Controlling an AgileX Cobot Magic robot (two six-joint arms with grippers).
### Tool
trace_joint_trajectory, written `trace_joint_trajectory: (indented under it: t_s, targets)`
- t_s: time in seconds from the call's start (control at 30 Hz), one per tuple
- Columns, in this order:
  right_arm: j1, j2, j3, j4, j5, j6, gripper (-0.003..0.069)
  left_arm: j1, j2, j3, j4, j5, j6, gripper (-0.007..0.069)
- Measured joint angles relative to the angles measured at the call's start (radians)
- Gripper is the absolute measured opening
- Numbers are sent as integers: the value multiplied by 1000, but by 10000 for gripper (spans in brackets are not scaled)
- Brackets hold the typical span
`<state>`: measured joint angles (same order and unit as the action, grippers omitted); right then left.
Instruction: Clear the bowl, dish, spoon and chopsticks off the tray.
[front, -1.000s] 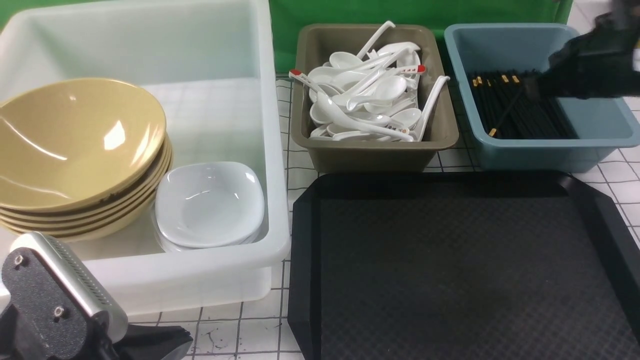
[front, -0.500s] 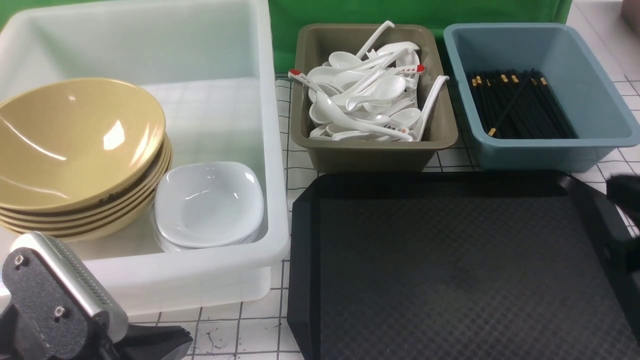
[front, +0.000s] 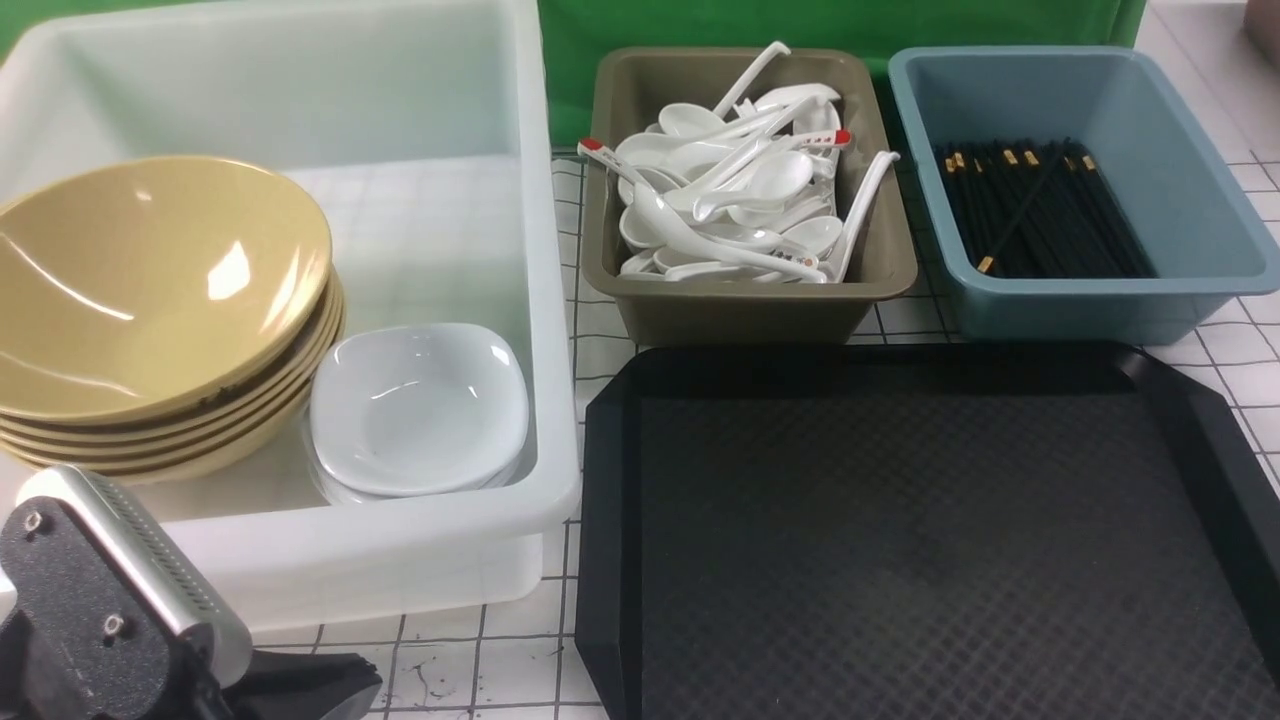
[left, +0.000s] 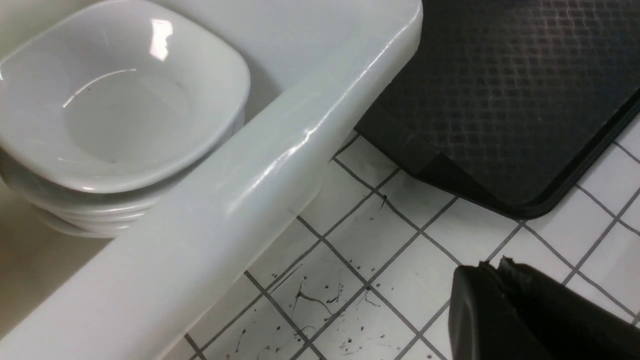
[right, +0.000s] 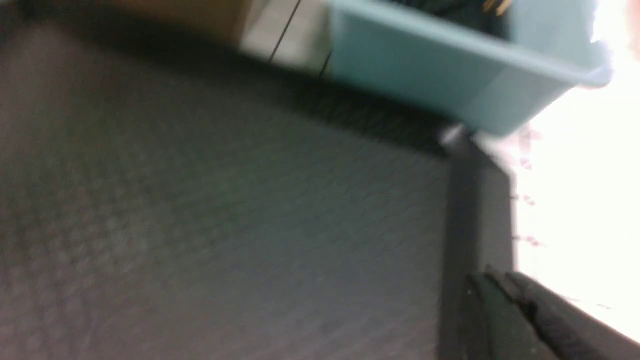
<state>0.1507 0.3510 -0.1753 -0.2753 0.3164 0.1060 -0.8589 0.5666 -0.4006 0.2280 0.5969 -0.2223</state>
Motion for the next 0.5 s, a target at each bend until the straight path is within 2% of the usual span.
trace_joint_trajectory:
  t_s: [0.07, 0.23, 0.33, 0.5]
  targets:
    - [-62, -114, 54, 57, -17, -69, 43, 0, -1, 0, 0, 0, 0, -5]
    - [-190, -348, 180, 186, -27, -115, 47, 0, -1, 1, 0, 9, 0, -5]
    - [-230, -361, 202, 251, -37, -118, 47, 0, -1, 1, -1, 14, 0, -5]
    - [-229, -363, 202, 283, -8, -138, 48, 0, -1, 1, -1, 14, 0, -5]
